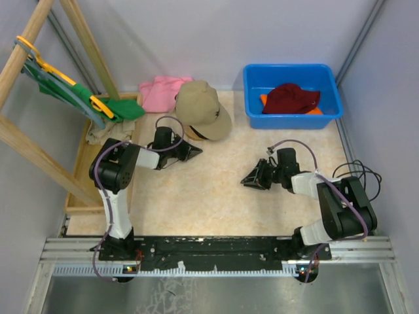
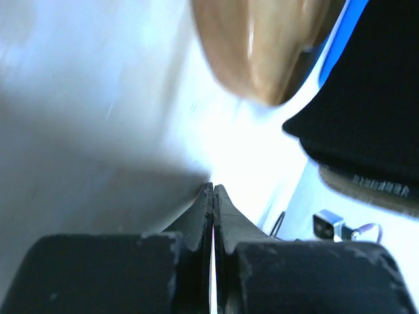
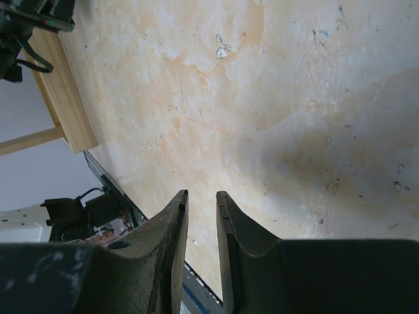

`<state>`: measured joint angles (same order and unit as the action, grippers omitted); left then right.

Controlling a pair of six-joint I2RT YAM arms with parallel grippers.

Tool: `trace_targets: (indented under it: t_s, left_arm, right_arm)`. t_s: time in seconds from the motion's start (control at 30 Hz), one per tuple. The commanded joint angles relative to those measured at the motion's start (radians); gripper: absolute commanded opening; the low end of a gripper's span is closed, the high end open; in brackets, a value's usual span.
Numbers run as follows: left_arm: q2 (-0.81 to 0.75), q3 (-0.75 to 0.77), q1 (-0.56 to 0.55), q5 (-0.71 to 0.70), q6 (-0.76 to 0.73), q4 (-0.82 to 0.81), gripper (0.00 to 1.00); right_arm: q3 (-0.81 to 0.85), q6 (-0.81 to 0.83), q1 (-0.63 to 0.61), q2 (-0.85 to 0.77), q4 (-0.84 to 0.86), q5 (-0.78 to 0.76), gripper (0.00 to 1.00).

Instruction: Stack the hats

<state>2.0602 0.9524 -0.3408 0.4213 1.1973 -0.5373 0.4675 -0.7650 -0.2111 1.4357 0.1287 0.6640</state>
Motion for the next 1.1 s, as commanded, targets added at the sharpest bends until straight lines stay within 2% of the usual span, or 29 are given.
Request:
trace_targets:
  t_s: [0.0,0.2,0.33,0.53,0.63,1.07]
  left_arm:
    - [-0.119,-0.103,-0.012,-0.108,-0.100,0.085,0.00]
    - [-0.207,-0.117,-0.030,-0.265,-0.264,0.185,0.00]
    - [-0.212,-0.104,-0.037,-0.382,-0.371,0.182,0.00]
    - [-0.162,-0.051,-0.048,-0.520,-0.408,0.183,0.00]
    - [-0.130,-0.006,-0.048,-0.530,-0.416,0.183,0.00]
    - [0.093,0.286,-0.045,-0.410,-0.426,0.235,0.00]
  right_arm:
    - [0.049,0.006,0.009,-0.004,0.040,0.026,0.24]
    - [0.029,0.019,0.010,-0.050,0.000,0.024,0.24]
    - [0.013,0.033,0.009,-0.102,-0.047,0.019,0.24]
    - [-0.006,0.046,0.009,-0.163,-0.101,0.008,0.24]
    - [-0.012,0.044,0.009,-0.174,-0.104,0.005,0.24]
    - [0.006,0.057,0.024,-0.160,-0.116,0.000,0.24]
